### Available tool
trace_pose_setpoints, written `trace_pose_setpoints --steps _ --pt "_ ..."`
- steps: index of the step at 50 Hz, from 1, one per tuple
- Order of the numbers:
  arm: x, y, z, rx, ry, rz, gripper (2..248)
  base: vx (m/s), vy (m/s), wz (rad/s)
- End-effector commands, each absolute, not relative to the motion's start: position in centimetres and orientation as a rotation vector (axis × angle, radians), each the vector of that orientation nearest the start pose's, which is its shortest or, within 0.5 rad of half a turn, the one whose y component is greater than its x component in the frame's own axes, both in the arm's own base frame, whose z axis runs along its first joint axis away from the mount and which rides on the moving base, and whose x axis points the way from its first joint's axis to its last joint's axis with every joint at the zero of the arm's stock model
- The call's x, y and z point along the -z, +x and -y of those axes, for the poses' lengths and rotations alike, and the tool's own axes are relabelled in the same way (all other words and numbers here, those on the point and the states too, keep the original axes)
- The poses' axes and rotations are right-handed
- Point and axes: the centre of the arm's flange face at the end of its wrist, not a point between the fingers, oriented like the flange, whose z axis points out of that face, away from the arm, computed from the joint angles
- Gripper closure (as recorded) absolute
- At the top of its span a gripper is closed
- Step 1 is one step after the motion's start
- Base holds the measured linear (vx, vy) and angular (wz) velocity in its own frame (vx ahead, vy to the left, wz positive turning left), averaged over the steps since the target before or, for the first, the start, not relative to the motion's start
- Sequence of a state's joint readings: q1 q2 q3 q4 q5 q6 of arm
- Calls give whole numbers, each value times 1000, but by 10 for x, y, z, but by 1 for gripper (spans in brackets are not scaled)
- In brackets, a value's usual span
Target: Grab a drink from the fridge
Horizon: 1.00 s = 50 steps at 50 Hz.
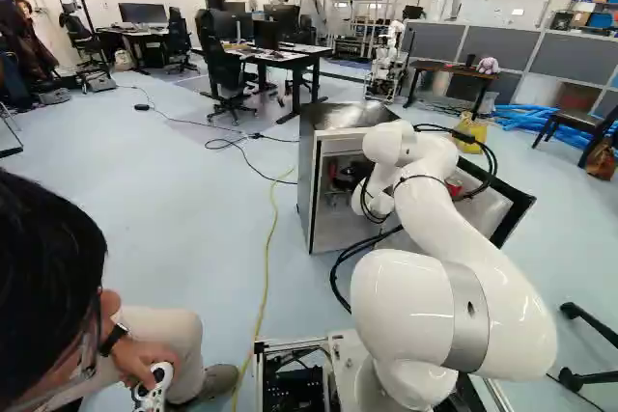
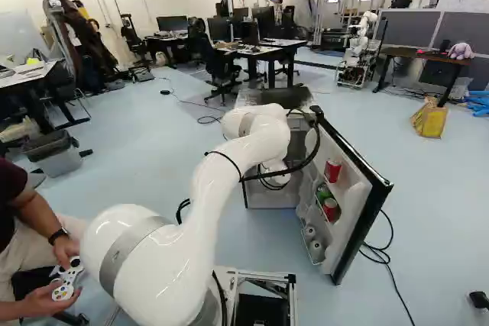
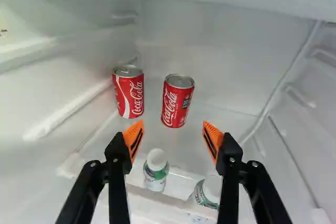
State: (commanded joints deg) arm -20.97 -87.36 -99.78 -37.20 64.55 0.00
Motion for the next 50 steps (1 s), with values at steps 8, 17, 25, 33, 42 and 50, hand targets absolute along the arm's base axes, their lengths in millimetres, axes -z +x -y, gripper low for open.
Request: trace_pose_setpoints --steps 8,17,25,33,42,50 --pt "27 674 204 1881 -2411 437 82 0 0 0" --pt "28 679 203 1897 -2412 419 82 0 0 0" --pt "29 683 201 1912 -2413 404 82 0 0 0" --pt "30 689 199 1930 -2409 394 82 0 0 0" --pt "33 696 195 1948 -2396 403 82 0 0 0" --pt "35 703 192 1964 -2382 416 82 0 0 0"
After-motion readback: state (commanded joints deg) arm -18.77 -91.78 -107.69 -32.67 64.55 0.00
